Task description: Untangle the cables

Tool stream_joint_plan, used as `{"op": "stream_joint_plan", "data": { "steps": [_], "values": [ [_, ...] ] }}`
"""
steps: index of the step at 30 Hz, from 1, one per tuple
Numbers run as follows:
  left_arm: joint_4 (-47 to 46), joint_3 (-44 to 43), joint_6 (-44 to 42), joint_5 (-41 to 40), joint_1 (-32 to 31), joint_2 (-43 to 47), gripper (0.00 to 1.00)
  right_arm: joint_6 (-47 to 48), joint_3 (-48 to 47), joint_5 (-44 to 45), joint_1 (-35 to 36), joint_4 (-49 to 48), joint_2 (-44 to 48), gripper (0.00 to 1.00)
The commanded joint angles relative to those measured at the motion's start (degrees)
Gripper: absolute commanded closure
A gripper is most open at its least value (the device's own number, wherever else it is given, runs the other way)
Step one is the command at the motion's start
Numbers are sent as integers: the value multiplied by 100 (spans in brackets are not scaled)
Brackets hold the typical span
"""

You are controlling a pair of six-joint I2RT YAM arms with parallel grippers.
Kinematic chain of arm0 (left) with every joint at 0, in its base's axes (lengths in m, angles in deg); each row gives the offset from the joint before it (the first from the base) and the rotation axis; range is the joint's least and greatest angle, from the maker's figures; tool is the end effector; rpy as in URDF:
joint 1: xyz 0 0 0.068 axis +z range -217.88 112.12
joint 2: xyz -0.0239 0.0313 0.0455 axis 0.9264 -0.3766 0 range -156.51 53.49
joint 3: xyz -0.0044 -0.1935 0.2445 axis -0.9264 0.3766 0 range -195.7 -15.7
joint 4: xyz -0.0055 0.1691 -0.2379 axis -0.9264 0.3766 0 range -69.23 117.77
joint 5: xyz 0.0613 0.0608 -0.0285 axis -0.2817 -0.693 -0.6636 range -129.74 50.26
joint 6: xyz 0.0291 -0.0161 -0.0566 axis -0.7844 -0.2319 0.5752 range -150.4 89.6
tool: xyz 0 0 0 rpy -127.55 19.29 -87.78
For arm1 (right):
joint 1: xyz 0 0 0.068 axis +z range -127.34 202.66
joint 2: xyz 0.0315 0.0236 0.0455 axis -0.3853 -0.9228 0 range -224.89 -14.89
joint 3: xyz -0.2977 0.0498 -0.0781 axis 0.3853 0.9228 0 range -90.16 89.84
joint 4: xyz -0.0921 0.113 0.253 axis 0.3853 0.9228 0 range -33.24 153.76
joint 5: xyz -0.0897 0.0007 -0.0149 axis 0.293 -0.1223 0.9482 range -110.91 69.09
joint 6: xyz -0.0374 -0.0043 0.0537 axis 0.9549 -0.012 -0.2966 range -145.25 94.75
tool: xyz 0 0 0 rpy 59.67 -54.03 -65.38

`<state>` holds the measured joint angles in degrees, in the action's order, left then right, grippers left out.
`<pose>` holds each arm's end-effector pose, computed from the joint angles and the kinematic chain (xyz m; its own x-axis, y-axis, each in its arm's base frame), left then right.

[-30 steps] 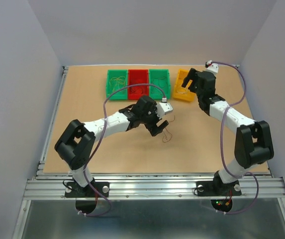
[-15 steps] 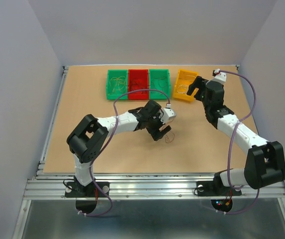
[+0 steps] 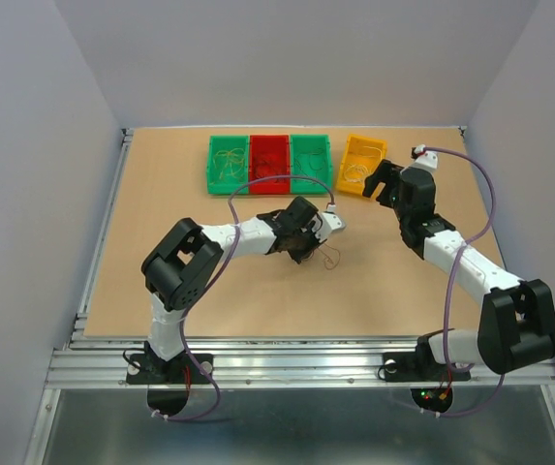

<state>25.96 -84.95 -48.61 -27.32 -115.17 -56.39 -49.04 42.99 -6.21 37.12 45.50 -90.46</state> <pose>0.3036 -0.3453 0.1752 -0.2060 0.6732 -0.7101 0.9303 0.3598 0.0712 0.3272 0.0709 0.2902 -0.2688 0.3337 -0.9036 0.1107 0.9426 0.3151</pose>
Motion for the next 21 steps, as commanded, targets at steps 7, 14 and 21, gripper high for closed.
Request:
{"op": "stream_joint_plan", "data": {
  "steps": [7, 14, 21],
  "values": [
    [298, -106, -296, 172, -176, 292, 100, -3, 238, -108, -4, -473, 262, 13],
    [377, -149, -174, 1461, 439, 837, 100, -3, 334, -108, -4, -561, 315, 13],
    [413, -299, 81, 2053, 1300, 1197, 100, -29, 405, -72, -4, -605, 403, 13]
  ]
}}
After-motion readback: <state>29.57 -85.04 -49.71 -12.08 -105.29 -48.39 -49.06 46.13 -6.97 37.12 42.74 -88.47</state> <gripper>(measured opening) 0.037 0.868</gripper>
